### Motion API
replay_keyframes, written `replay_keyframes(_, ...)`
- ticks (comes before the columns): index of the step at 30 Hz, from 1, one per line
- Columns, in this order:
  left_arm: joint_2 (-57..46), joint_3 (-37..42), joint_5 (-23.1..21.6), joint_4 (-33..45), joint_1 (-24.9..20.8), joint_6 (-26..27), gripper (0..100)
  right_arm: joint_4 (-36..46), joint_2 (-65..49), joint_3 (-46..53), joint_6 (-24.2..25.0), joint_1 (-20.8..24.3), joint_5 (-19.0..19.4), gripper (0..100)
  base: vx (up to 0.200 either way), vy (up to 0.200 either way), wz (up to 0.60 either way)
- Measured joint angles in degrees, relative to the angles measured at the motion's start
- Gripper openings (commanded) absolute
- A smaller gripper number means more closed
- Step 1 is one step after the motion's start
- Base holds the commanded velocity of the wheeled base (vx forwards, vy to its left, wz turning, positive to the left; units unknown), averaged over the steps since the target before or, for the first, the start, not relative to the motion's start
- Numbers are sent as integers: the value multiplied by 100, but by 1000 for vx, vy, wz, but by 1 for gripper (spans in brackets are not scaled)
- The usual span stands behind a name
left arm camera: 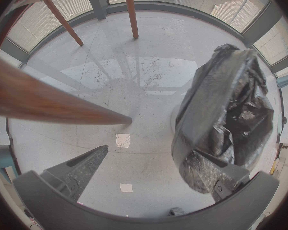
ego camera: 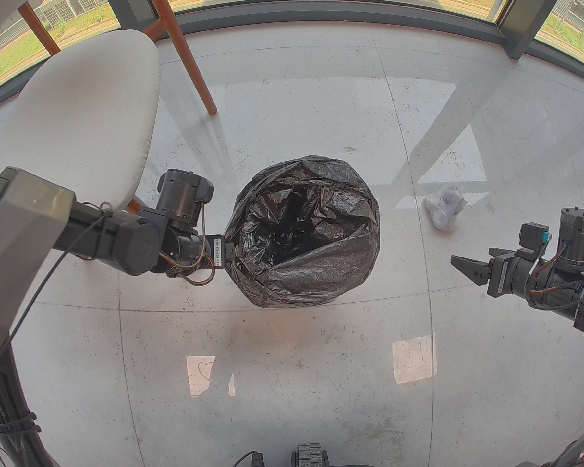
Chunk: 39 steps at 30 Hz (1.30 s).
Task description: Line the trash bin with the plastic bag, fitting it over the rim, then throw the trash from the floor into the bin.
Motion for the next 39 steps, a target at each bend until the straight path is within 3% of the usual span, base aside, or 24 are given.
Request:
replay_keyframes(10, -1488, 1384, -405, -38, -306, 98, 100, -2, -18, 59, 15, -124, 15, 100, 0, 0, 0)
replay_keyframes(16, -2448, 1909, -834, -385, -503, 117, 100, 1, -107, 262, 34, -681, 61, 100, 0, 0, 0)
replay_keyframes(26, -2966, 2083, -1401, -901, -477, -246, 100, 6, -176, 307, 28, -1648, 332, 100, 0, -180, 0)
replay_keyframes(39, -3055, 1901, -1425, -912, -79, -271, 100, 9, -5, -140, 28, -1705, 384, 100, 0, -200, 0)
